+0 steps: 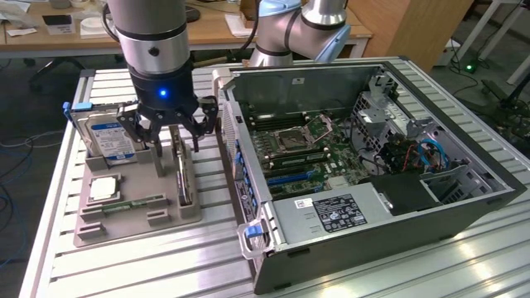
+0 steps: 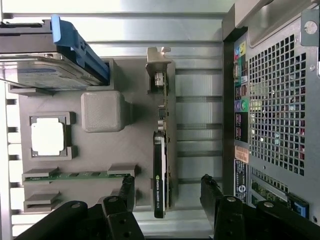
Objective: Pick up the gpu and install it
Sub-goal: 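Pick up the gpu and move the gpu toward the slot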
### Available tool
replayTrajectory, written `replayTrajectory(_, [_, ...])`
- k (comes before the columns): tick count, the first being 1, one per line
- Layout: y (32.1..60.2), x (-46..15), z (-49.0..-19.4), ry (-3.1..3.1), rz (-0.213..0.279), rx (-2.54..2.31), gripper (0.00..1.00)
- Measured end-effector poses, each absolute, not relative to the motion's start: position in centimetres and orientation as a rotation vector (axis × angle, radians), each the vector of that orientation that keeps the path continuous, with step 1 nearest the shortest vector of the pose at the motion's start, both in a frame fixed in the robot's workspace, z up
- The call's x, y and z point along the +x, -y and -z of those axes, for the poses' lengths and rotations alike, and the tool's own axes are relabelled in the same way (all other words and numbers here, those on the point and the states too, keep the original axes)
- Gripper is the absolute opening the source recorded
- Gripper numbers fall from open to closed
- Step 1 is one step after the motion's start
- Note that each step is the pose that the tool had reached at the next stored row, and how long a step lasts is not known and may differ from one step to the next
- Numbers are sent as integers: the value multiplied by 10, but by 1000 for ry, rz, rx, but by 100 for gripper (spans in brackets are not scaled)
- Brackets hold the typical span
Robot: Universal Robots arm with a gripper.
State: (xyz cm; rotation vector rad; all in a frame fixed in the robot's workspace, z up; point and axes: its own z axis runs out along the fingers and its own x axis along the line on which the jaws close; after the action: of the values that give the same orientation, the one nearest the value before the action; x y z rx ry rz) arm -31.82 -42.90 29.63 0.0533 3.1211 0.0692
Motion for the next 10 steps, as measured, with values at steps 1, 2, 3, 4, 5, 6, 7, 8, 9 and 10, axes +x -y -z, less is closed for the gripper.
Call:
replayTrajectory(1, [429, -318, -293, -3121, -69, 53, 65])
replayTrajectory(2, [429, -318, -289, -3121, -69, 53, 65])
replayTrajectory(3, [429, -318, -285, -3121, -69, 52, 65])
replayTrajectory(4, [429, -318, -285, -3121, -69, 52, 65])
replayTrajectory(5, [429, -318, -284, -3121, -69, 52, 65])
replayTrajectory(6, [429, -318, -283, -3121, -69, 51, 65])
replayTrajectory(7, [429, -318, -282, -3121, -69, 50, 65])
replayTrajectory(8, [429, -318, -281, -3121, -69, 49, 65])
replayTrajectory(9, [429, -318, -279, -3121, -69, 46, 65])
replayTrajectory(10, [429, -318, -278, -3121, -69, 40, 65])
